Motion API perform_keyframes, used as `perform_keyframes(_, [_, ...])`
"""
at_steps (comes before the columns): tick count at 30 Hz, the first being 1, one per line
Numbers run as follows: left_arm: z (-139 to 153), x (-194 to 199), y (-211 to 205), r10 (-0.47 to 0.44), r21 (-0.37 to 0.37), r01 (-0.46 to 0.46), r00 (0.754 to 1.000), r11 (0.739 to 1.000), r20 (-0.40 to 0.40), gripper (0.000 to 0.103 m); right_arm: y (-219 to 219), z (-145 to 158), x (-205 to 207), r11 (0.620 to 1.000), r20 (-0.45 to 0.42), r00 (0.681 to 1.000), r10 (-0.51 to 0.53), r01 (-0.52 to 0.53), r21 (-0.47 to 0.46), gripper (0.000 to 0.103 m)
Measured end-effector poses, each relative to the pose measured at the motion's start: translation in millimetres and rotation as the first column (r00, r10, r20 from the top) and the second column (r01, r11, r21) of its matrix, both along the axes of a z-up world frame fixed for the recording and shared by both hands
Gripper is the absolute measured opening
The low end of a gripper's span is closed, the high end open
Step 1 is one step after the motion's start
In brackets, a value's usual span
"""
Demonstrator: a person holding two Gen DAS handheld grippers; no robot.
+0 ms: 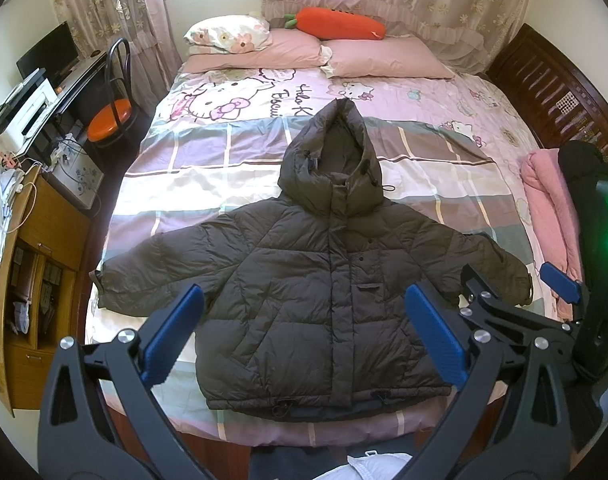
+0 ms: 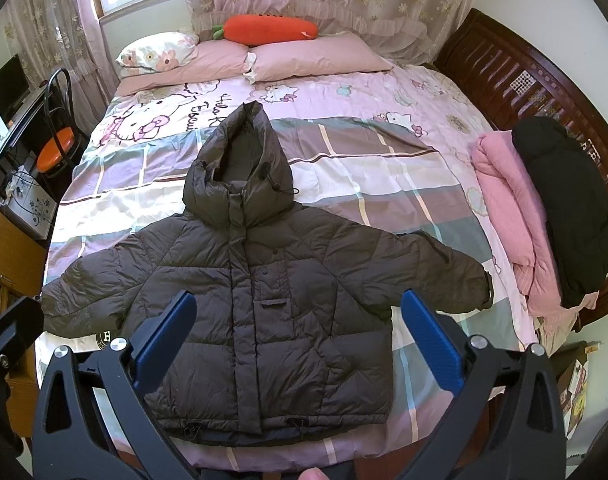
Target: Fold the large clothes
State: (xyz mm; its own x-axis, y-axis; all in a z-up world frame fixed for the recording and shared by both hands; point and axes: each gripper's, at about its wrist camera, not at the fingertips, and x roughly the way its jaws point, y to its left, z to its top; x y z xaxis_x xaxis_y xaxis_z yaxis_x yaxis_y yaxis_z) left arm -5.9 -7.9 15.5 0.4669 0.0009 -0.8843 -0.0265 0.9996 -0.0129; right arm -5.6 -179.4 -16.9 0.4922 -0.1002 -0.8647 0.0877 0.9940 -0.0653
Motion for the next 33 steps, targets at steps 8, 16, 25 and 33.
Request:
perform_keyframes(8, [-0.8,0.1,0.3,0.0,0.0,0.0,1.0,1.0,0.0,0.101,-1.4,-2.9,1.9,1.0,-0.001,1.0,0.001,-0.001,0.002,0.102])
perform_keyframes(16, [-1.0,-0.2,0.4,0.0,0.0,0.0,1.0,1.0,0.0,0.101,4.9,-1.4,0.0,1.0,-0.004,1.0,0.002,-0.002,0.003,0.102])
perform_keyframes(25, [-1.3,-0.4,0.5,0.0,-0.001,0.0,1.0,1.0,-0.001,0.101,4.7,-2.0,0.2,1.0,-0.007,1.0,0.0,0.0,0.003,0.102])
perform_keyframes(33, [-1.7,-0.8,0.4,0.0,-0.001,0.0,1.0,1.0,-0.002,0.101,3.4,-2.3,2.7,1.0,-0.009,1.0,0.0,0.0,0.003,0.102])
